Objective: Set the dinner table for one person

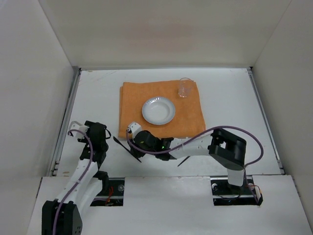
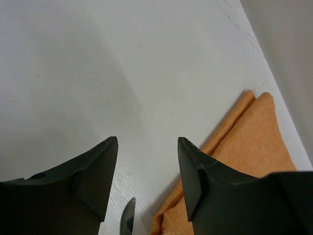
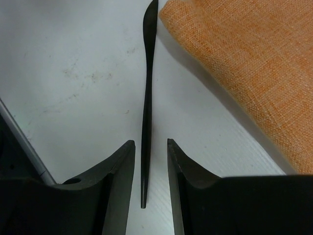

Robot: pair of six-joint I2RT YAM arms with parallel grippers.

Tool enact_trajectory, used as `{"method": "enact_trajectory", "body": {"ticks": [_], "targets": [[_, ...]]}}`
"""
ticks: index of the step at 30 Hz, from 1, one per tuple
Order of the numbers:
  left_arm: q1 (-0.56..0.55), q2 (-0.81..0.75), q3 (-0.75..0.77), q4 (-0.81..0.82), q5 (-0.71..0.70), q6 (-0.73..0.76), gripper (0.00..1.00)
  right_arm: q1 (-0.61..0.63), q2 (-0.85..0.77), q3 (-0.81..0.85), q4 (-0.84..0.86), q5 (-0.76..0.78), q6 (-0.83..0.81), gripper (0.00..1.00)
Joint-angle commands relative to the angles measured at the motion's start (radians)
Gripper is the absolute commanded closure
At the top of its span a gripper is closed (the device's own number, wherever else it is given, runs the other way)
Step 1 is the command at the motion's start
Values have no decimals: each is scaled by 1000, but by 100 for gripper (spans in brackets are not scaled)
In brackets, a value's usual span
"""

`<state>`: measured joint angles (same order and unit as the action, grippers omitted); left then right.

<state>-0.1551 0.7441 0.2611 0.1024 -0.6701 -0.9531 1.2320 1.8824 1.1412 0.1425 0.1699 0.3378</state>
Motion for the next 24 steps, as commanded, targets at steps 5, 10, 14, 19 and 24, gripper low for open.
{"method": "enact_trajectory", "body": {"ticks": [5,10,14,19,24], "targets": [[33,-37,-20,13,47,-42,49,20,61,80,17,26,-37,61],[21,-8,-20,37,56,-35,49,31,87,101,-7,5,-55,59],[24,-15,-22,46,50,-32,48,37,115,120,-50,8,-56,59],[30,-51,-33,45,49,-29,48,39,132,117,-61,19,-51,59],[25,-45,-29,46,60,-29,48,42,144,118,-73,40,-60,66]]}}
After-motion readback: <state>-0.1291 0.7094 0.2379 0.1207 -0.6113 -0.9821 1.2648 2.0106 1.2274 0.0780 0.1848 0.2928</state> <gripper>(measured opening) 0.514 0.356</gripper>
